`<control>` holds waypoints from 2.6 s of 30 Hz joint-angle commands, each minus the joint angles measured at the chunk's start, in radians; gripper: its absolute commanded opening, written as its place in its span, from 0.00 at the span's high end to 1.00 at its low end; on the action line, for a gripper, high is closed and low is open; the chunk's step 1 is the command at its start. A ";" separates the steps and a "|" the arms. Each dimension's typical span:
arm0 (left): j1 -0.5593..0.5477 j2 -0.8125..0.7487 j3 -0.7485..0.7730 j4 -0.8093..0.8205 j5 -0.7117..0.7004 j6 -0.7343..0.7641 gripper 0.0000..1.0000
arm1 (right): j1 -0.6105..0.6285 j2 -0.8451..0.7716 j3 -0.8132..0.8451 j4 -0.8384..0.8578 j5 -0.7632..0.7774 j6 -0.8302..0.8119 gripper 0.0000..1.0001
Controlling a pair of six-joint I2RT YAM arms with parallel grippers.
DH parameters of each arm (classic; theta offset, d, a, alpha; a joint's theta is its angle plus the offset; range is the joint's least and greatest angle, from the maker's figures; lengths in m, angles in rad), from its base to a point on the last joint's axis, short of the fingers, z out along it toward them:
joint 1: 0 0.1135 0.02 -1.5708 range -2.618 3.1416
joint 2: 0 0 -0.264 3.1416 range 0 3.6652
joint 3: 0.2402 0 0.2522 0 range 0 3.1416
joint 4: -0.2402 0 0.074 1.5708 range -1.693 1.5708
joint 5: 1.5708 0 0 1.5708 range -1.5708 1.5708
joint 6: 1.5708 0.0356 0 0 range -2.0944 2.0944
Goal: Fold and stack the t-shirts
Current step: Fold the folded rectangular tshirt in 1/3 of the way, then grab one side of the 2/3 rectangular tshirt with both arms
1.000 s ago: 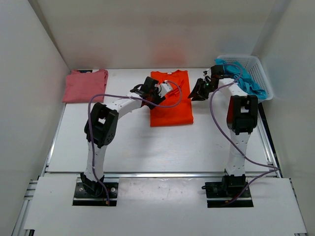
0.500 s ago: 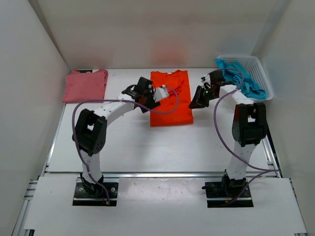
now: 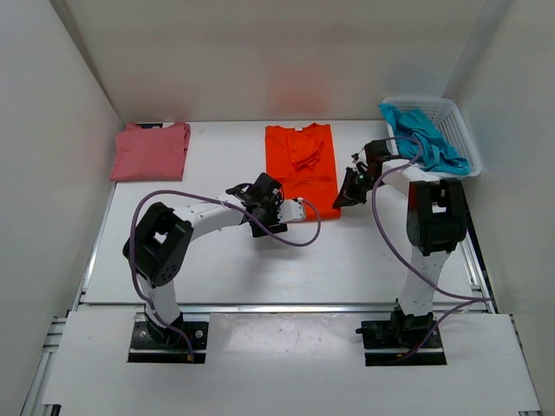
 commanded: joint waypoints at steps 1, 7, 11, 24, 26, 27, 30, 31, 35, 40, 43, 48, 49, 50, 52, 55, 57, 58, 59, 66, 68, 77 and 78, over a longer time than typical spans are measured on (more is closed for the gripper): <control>-0.002 -0.025 0.024 -0.014 0.018 -0.005 0.25 | -0.004 0.028 -0.011 0.015 -0.001 0.001 1.00; -0.014 -0.033 0.024 -0.026 0.011 0.000 0.25 | 0.013 0.111 0.066 -0.050 0.035 -0.039 1.00; -0.025 -0.042 0.047 -0.052 0.035 0.001 0.24 | 0.005 0.097 0.081 -0.048 0.054 -0.044 1.00; -0.031 -0.005 0.012 0.096 0.038 0.070 0.13 | 0.002 -0.116 -0.075 -0.053 0.051 0.005 0.48; -0.026 -0.001 -0.003 0.143 -0.001 0.075 0.13 | 0.001 -0.122 -0.113 -0.048 0.046 0.006 0.47; -0.020 0.004 -0.011 0.156 -0.006 0.076 0.14 | -0.005 -0.127 -0.136 -0.038 0.039 0.012 0.45; -0.017 0.030 -0.011 0.160 -0.005 0.121 0.17 | -0.005 -0.122 -0.179 -0.021 0.025 0.030 0.40; -0.018 0.030 -0.012 0.154 -0.005 0.142 0.18 | -0.009 -0.125 -0.187 -0.015 0.023 0.032 0.37; -0.022 0.052 -0.017 0.127 -0.011 0.162 0.17 | -0.009 -0.089 -0.175 0.001 -0.004 0.044 0.36; -0.017 0.067 -0.031 0.163 -0.011 0.164 0.17 | -0.015 -0.049 -0.150 0.030 0.006 0.052 0.36; -0.015 0.073 -0.054 0.190 -0.043 0.173 0.18 | -0.013 -0.004 -0.095 0.016 0.029 0.046 0.36; -0.006 0.081 -0.062 0.219 -0.058 0.158 0.30 | -0.016 0.046 -0.047 -0.002 0.040 0.044 0.43; -0.006 0.082 -0.058 0.215 -0.057 0.159 0.35 | -0.010 0.057 -0.043 0.005 0.036 0.048 0.50; -0.008 0.082 -0.057 0.225 -0.051 0.159 0.42 | -0.010 0.066 -0.034 0.007 0.029 0.047 0.58; -0.002 0.085 -0.051 0.223 -0.055 0.149 0.54 | -0.010 0.074 -0.028 -0.013 0.022 0.039 0.71; 0.003 0.082 -0.038 0.209 -0.043 0.136 0.74 | -0.004 0.060 -0.044 -0.019 0.002 0.041 0.81; -0.005 0.082 -0.028 0.190 -0.034 0.127 0.84 | -0.012 0.037 -0.059 -0.019 -0.027 0.033 0.75; -0.005 0.079 -0.026 0.180 -0.032 0.133 0.87 | -0.016 0.031 -0.064 -0.027 -0.040 0.029 0.72; 0.001 0.081 -0.025 0.177 -0.029 0.121 0.90 | -0.015 0.028 -0.064 -0.024 -0.049 0.032 0.67; -0.012 0.070 -0.049 0.192 -0.042 0.116 0.94 | -0.006 0.028 -0.104 -0.019 -0.075 0.026 0.64; -0.015 0.070 -0.048 0.195 -0.040 0.116 0.99 | 0.001 0.042 -0.104 -0.013 -0.078 0.029 0.72; 0.003 0.053 0.020 0.043 -0.019 0.052 1.00 | -0.001 -0.013 -0.101 -0.027 -0.141 0.016 1.00; -0.002 0.042 0.027 0.007 -0.014 0.038 1.00 | -0.001 -0.032 -0.106 -0.030 -0.141 0.003 1.00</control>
